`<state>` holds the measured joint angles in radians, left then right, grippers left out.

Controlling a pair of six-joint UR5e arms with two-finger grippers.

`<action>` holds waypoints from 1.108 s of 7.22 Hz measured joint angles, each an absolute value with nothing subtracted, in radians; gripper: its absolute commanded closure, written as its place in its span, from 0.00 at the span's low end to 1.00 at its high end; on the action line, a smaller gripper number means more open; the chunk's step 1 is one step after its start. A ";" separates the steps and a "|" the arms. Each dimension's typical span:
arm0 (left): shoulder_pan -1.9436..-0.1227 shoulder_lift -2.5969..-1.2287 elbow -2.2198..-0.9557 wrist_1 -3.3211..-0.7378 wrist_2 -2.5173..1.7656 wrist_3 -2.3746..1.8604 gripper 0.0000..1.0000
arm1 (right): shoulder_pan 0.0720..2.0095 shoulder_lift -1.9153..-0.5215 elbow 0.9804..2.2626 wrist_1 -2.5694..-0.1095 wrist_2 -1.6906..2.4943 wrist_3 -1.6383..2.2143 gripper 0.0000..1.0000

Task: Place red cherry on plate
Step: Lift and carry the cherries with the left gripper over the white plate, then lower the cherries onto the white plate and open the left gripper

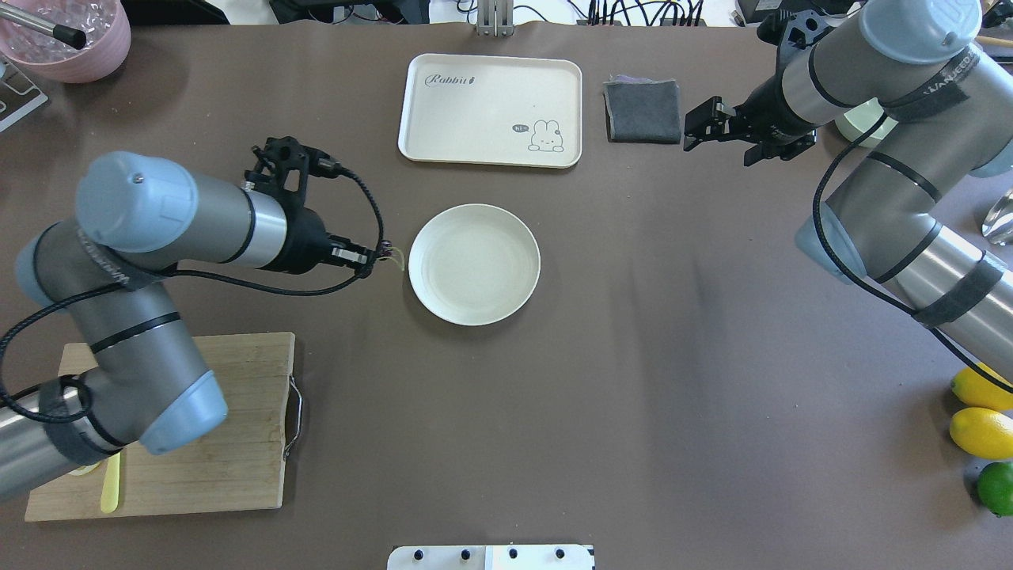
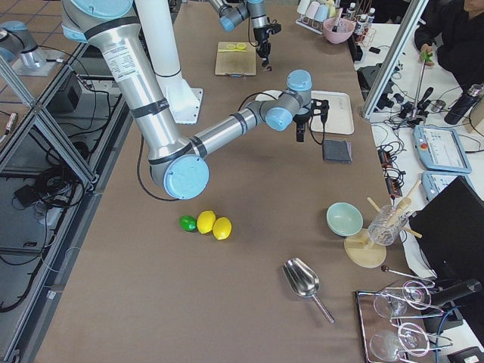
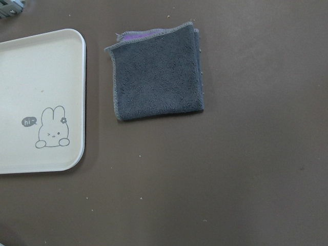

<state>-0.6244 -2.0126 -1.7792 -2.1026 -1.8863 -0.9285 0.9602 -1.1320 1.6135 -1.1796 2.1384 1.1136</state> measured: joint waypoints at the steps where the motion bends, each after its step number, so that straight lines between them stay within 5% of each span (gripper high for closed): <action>1: -0.581 -2.076 -1.730 -2.099 -1.834 -0.959 0.88 | 0.961 -1.135 1.615 -1.180 2.138 1.114 0.00; 5: -0.494 -2.255 -1.528 -2.105 -1.667 -1.037 0.86 | 0.961 -1.137 1.618 -1.180 2.138 1.114 0.00; 7: -0.493 -2.281 -1.464 -2.109 -1.602 -1.035 0.28 | 0.959 -1.135 1.619 -1.180 2.137 1.114 0.00; 8: -0.493 -2.282 -1.453 -2.109 -1.595 -1.034 0.24 | 0.959 -1.134 1.619 -1.180 2.137 1.114 0.00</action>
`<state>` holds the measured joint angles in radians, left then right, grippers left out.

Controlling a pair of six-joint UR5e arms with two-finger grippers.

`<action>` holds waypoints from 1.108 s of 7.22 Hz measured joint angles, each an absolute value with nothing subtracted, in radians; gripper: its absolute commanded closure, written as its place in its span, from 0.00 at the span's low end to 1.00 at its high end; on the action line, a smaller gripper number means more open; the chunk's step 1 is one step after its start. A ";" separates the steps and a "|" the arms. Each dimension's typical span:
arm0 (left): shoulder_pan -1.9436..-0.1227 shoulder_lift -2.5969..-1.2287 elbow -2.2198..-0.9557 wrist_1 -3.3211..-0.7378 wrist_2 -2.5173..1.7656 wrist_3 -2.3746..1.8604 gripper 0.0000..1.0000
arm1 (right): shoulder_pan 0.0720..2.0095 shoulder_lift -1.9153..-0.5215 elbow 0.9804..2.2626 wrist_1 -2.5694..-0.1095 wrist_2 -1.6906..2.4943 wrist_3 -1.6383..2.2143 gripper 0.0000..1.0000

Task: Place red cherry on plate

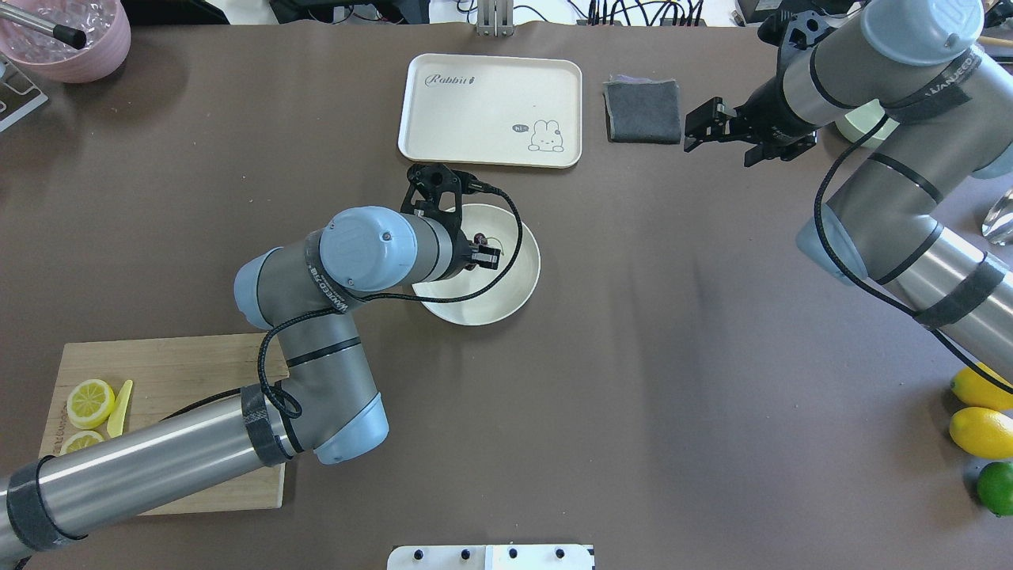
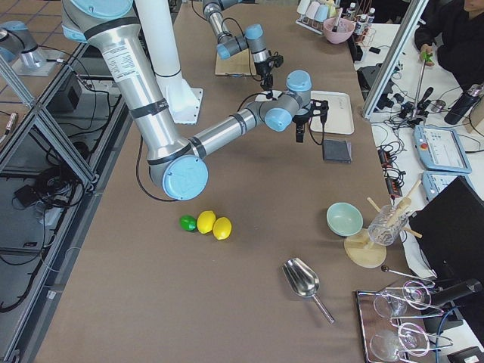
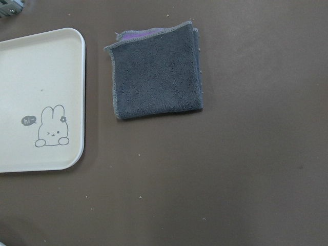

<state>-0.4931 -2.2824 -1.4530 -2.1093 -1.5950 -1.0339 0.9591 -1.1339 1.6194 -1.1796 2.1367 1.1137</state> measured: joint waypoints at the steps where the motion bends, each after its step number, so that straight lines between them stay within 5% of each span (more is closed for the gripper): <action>1: -0.493 -2.280 -1.451 -2.110 -1.594 -1.033 0.15 | 0.959 -1.133 1.620 -1.180 2.136 1.114 0.00; 3: -0.496 -2.273 -1.461 -2.110 -1.599 -1.033 0.03 | 0.958 -1.132 1.620 -1.180 2.134 1.113 0.00; 8: -0.768 -2.150 -1.504 -2.134 -1.717 -0.999 0.02 | 0.979 -1.177 1.619 -1.204 2.174 0.970 0.00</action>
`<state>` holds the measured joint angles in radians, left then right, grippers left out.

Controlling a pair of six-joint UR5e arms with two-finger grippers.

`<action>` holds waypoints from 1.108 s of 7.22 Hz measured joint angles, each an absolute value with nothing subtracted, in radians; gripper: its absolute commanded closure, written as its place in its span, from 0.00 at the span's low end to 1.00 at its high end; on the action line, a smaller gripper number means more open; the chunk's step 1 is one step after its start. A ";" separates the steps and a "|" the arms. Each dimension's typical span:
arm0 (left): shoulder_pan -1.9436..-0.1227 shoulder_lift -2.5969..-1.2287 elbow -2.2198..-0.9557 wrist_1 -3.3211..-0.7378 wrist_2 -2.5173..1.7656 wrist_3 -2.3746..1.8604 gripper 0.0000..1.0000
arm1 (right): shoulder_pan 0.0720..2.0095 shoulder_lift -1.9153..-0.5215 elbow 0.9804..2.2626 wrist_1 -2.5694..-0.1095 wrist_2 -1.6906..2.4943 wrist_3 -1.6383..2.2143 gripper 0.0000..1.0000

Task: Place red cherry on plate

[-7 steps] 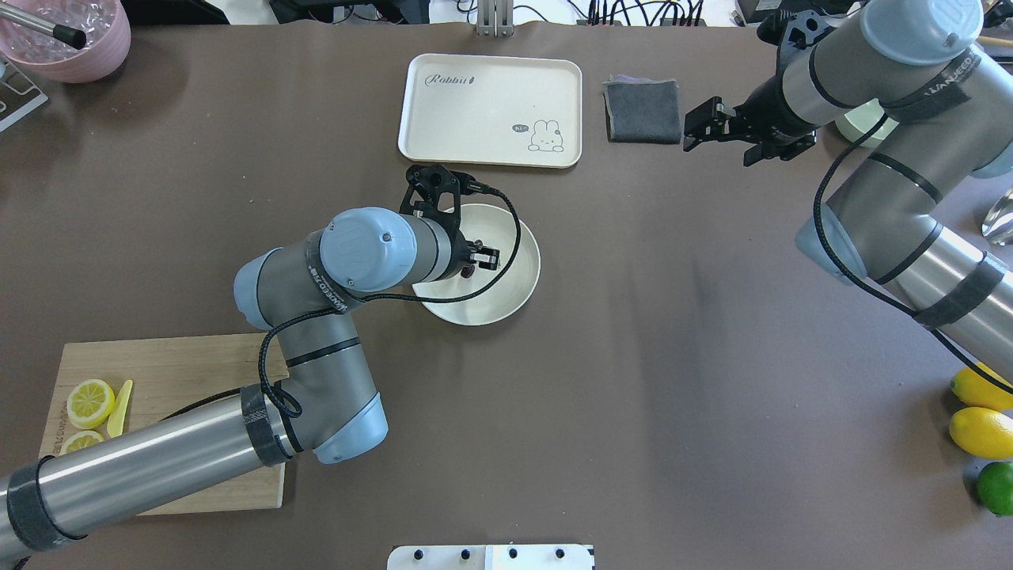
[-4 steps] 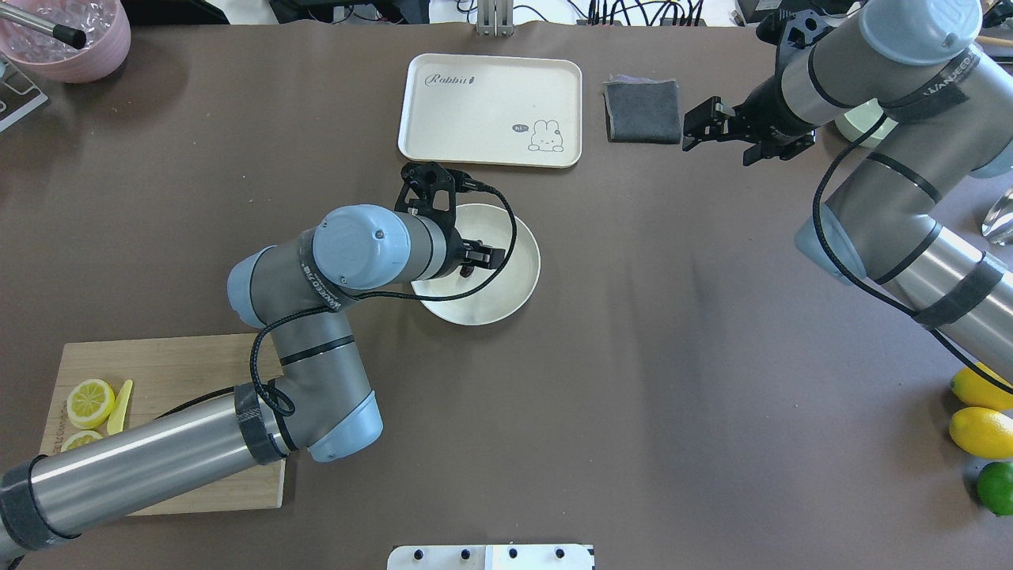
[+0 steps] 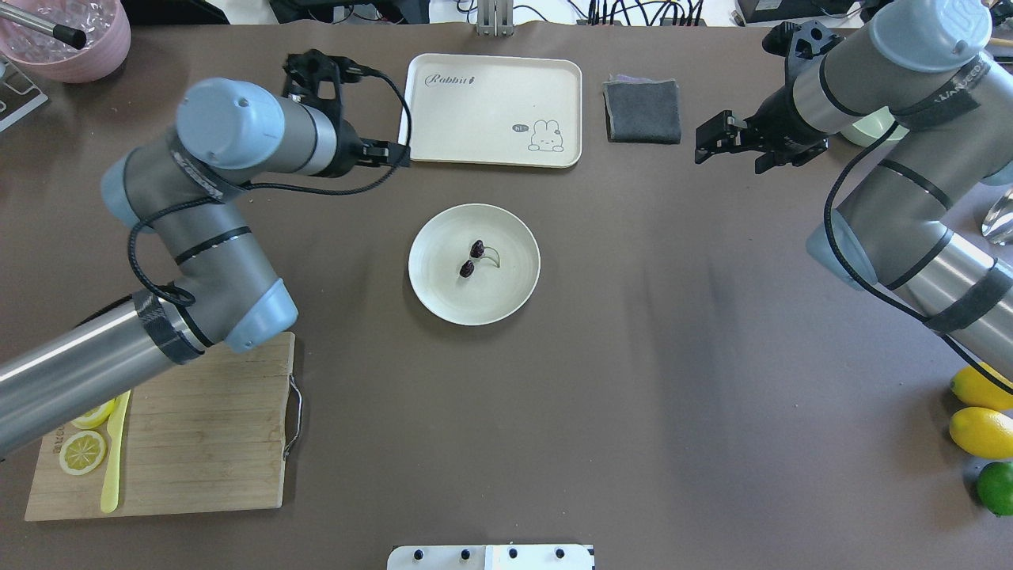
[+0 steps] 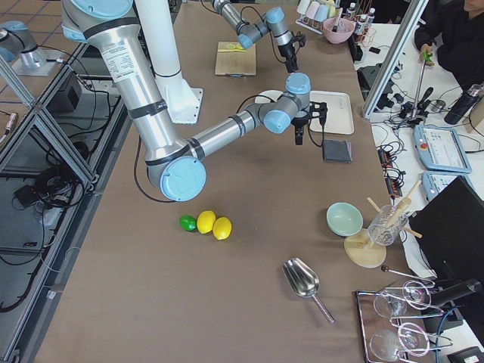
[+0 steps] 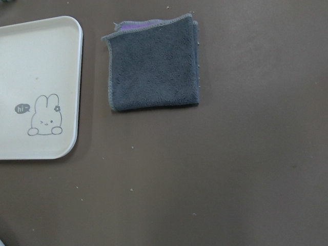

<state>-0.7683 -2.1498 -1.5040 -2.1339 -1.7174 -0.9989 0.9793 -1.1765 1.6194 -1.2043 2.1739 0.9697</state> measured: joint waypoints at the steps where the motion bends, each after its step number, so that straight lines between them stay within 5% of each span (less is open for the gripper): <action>1: -0.823 -2.093 -1.505 -2.177 -1.718 -0.954 0.02 | 1.022 -1.198 1.621 -1.256 2.211 0.864 0.00; 8: -1.281 -1.836 -1.437 -2.141 -1.934 -0.558 0.02 | 1.387 -1.417 1.604 -1.568 2.275 0.043 0.00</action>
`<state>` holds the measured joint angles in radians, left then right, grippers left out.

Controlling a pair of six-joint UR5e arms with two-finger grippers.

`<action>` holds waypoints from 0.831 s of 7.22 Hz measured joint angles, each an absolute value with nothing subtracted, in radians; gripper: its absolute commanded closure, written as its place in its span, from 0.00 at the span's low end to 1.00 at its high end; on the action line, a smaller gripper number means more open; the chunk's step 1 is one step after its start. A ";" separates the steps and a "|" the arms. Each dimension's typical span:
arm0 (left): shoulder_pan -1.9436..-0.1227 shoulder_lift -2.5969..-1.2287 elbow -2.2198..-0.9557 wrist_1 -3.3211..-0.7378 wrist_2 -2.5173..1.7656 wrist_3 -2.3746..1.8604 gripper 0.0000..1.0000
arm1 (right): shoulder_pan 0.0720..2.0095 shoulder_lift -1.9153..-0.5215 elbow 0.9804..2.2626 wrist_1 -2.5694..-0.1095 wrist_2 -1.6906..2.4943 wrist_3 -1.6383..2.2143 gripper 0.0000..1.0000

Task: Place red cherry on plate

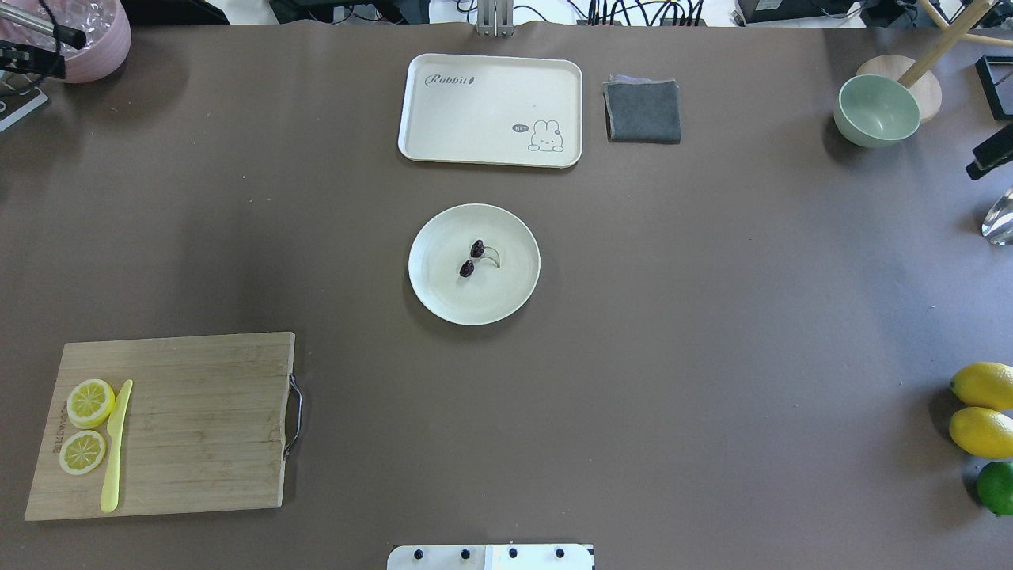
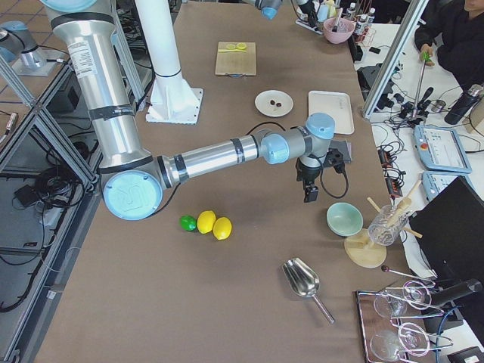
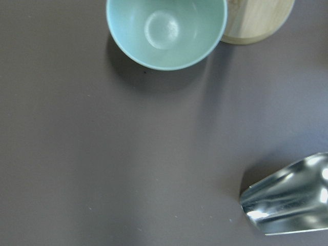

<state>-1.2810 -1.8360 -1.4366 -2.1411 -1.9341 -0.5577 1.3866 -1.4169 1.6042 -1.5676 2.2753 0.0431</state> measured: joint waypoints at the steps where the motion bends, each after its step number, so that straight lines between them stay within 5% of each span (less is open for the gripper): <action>1: -1.349 -1.795 -1.429 -2.117 -2.036 -0.490 0.02 | 1.432 -1.452 1.604 -1.570 2.287 -0.014 0.00; 6: -1.572 -1.596 -1.479 -2.088 -2.340 -0.258 0.02 | 1.522 -1.542 1.640 -1.569 2.281 -0.055 0.00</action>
<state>-1.5719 -1.5959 -1.4789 -2.0880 -2.3400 -0.2582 1.5225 -1.5424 1.6400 -1.5686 2.2806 -0.0553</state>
